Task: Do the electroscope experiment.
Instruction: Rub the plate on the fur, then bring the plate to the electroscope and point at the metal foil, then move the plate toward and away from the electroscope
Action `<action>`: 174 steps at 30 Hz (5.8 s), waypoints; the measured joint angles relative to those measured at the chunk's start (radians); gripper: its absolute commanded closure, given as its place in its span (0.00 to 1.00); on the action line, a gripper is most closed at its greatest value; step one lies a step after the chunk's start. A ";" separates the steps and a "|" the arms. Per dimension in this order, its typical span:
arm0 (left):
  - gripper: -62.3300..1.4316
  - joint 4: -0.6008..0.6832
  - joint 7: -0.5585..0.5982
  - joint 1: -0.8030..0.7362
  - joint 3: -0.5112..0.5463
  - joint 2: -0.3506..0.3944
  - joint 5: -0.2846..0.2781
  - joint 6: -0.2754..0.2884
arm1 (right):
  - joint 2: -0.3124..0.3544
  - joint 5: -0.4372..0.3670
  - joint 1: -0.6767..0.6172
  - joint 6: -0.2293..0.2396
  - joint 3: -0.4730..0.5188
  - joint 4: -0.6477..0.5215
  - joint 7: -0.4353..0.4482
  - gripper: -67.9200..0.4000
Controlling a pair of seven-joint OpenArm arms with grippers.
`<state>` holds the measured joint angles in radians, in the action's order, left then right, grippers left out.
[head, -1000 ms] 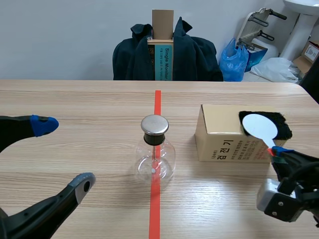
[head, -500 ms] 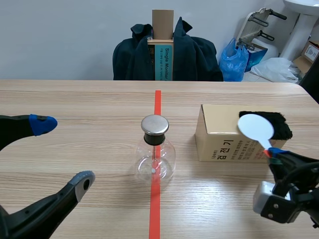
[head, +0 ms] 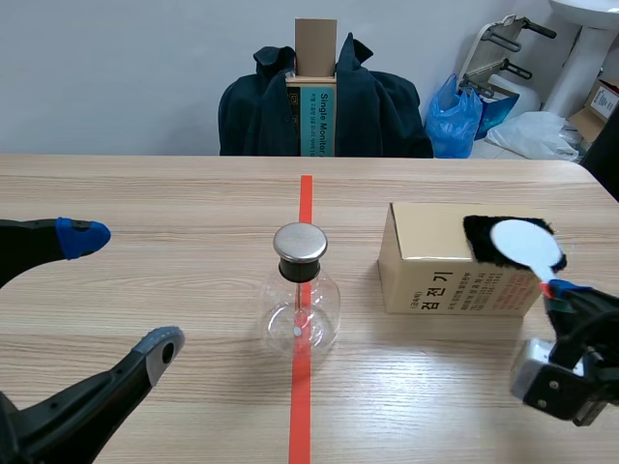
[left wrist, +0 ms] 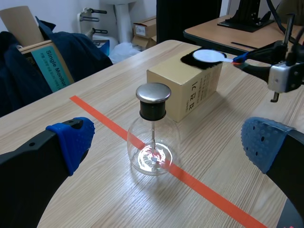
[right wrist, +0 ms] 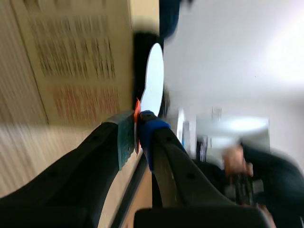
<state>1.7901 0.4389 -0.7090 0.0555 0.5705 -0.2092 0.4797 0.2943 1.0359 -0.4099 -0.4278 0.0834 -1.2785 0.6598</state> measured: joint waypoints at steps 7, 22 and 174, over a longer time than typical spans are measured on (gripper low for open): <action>0.00 0.000 0.000 0.000 0.000 0.000 0.000 0.000 | 0.001 0.003 -0.001 0.028 -0.006 0.000 -0.172 0.98; 0.00 0.000 0.000 0.000 0.000 0.000 0.000 0.000 | -0.001 0.016 0.012 0.062 -0.014 0.000 -0.074 0.98; 0.93 -0.810 0.000 0.714 -0.474 -0.183 0.236 -0.031 | 0.003 0.146 0.096 -0.014 -0.347 -0.201 0.111 0.98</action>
<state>0.9798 0.4389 0.0051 -0.4183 0.3878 0.0265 0.4488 0.2970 1.1824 -0.3141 -0.4416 -0.2634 -1.4792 0.7708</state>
